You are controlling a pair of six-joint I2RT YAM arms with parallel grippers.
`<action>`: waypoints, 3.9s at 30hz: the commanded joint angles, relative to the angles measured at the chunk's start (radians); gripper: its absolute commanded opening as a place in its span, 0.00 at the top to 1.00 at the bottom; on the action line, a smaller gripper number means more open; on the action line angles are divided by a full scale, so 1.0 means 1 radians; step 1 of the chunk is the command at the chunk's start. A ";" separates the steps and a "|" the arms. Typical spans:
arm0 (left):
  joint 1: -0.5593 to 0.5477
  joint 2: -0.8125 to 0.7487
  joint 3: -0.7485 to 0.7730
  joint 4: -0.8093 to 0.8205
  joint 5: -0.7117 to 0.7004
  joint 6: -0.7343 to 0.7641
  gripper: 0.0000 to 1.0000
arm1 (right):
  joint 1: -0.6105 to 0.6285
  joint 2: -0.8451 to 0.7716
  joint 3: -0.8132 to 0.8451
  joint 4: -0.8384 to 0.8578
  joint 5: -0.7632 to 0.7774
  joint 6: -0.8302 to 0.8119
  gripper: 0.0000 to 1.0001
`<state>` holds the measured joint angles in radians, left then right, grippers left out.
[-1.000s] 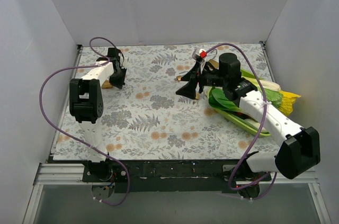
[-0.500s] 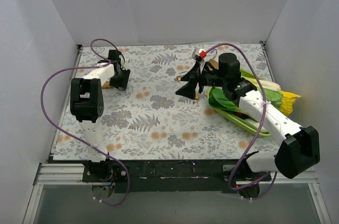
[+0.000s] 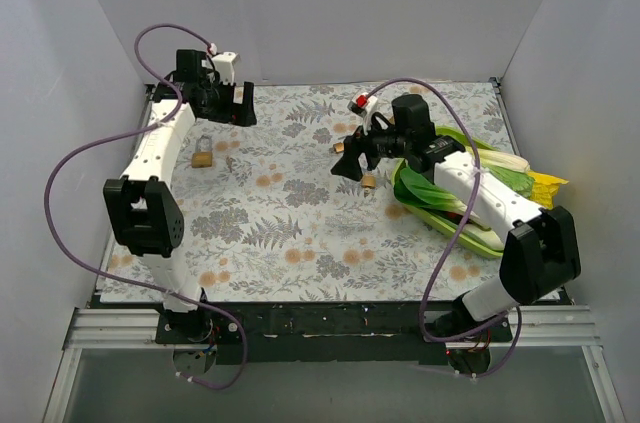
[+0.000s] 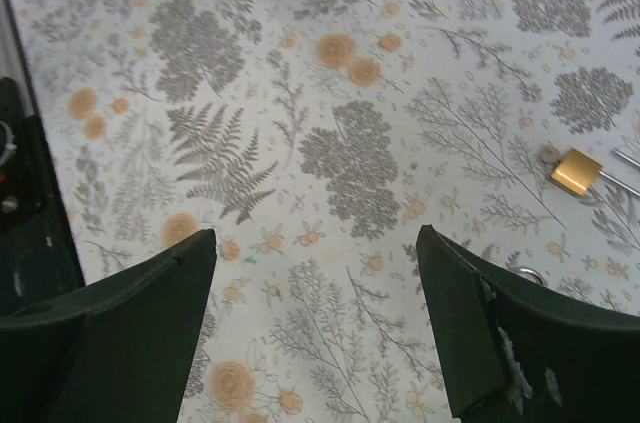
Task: Lock with the key
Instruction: Pick up the lock from the center of the board.
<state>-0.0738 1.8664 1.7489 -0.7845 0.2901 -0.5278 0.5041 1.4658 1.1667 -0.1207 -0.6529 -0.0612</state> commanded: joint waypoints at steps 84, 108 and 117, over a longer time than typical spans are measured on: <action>0.002 -0.412 -0.371 0.157 0.150 -0.104 0.02 | 0.111 0.323 0.120 -0.258 0.555 -0.085 0.23; 0.002 -0.461 -0.485 0.240 0.086 -0.106 0.02 | 0.154 0.444 0.057 -0.117 0.693 -0.020 0.27; 0.002 -0.446 -0.482 0.245 0.081 -0.103 0.02 | 0.171 0.467 0.045 -0.106 0.711 -0.014 0.44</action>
<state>-0.0742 1.4555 1.2678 -0.5587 0.3801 -0.6434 0.6640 1.9072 1.2278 -0.2413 0.0322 -0.0799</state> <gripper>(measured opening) 0.981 0.644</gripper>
